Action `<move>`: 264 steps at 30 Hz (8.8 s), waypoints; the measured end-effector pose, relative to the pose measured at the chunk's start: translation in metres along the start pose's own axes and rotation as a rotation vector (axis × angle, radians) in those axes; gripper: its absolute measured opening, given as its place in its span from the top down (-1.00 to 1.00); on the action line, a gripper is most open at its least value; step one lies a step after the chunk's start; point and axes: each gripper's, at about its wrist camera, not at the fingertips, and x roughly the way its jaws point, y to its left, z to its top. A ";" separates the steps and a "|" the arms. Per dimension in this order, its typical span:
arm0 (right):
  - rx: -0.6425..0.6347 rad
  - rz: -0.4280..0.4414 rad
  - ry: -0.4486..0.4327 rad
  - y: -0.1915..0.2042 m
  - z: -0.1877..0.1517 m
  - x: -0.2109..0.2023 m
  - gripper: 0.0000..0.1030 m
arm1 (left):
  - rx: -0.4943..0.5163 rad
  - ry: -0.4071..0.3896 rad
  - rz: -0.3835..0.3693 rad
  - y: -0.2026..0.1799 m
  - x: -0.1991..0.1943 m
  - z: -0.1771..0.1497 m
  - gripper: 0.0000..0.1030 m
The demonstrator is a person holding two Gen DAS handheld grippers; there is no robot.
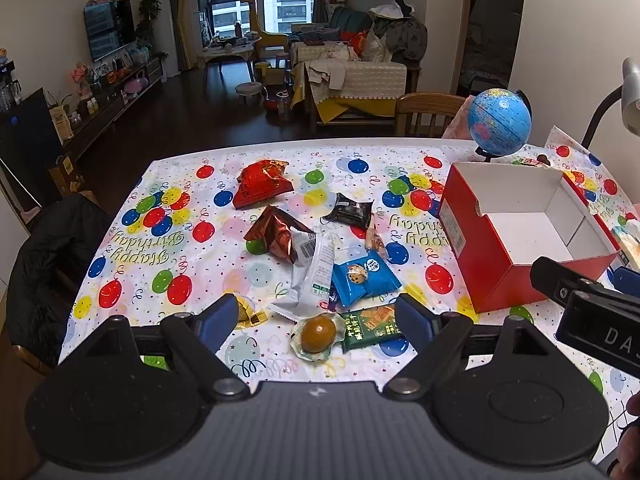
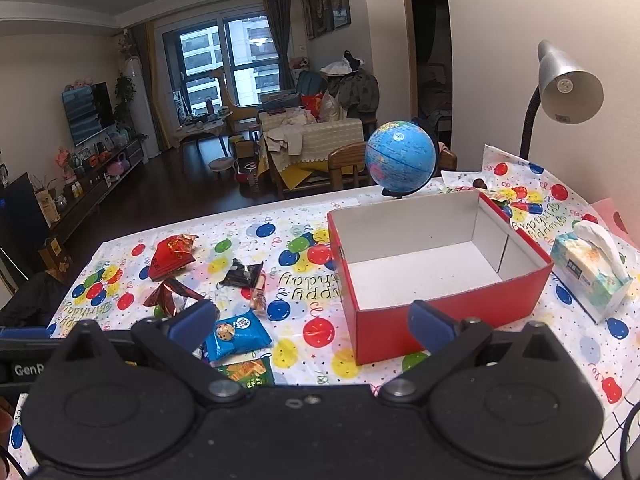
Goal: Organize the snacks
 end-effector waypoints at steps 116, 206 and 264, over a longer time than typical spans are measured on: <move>-0.465 0.346 0.380 0.043 -0.048 0.158 0.05 | -0.227 0.208 0.116 0.104 0.162 -0.018 0.34; -0.116 0.072 0.108 -0.166 0.064 0.092 -0.69 | 0.205 0.003 -0.233 -0.174 0.103 0.079 -0.27; -0.426 0.396 0.392 0.054 -0.005 0.205 -0.94 | -0.056 0.238 -0.073 0.033 0.159 -0.038 -0.56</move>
